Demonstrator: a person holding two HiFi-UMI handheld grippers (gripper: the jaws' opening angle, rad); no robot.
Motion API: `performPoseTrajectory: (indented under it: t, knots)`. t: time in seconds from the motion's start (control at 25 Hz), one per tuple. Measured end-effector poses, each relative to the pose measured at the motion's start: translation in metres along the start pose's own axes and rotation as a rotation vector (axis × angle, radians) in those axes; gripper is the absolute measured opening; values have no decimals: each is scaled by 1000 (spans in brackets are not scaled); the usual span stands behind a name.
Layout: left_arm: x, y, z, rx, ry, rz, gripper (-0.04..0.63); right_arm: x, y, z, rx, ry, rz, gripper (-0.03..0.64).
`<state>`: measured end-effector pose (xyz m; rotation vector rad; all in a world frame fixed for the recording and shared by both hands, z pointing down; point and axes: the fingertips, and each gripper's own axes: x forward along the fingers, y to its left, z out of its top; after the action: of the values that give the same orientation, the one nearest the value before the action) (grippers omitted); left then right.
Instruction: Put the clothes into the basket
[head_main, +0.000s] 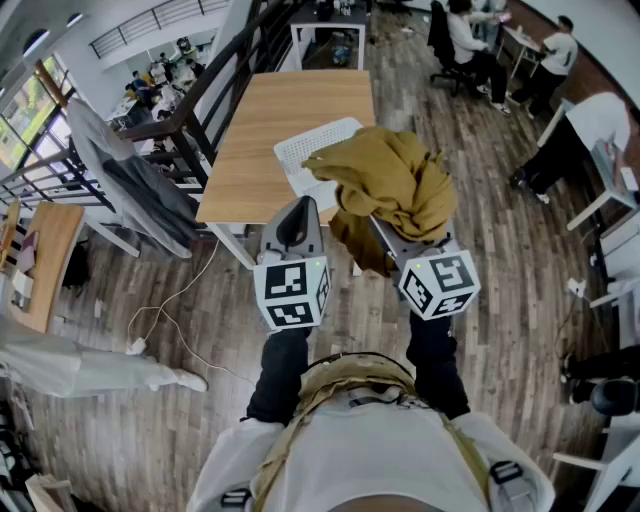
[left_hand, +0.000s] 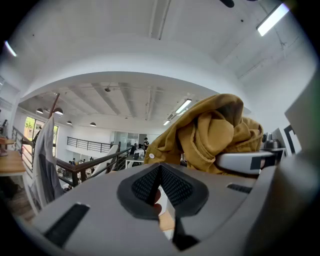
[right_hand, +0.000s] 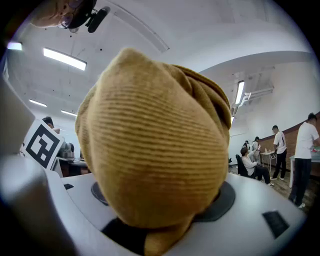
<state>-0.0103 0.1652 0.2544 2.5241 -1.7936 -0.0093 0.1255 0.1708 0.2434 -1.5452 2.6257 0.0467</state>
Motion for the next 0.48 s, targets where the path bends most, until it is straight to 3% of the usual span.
performPoseTrajectory:
  t: [0.48]
  knots:
    - [6, -2, -9, 1, 11, -2, 0, 3, -1, -9, -4, 15, 2, 360]
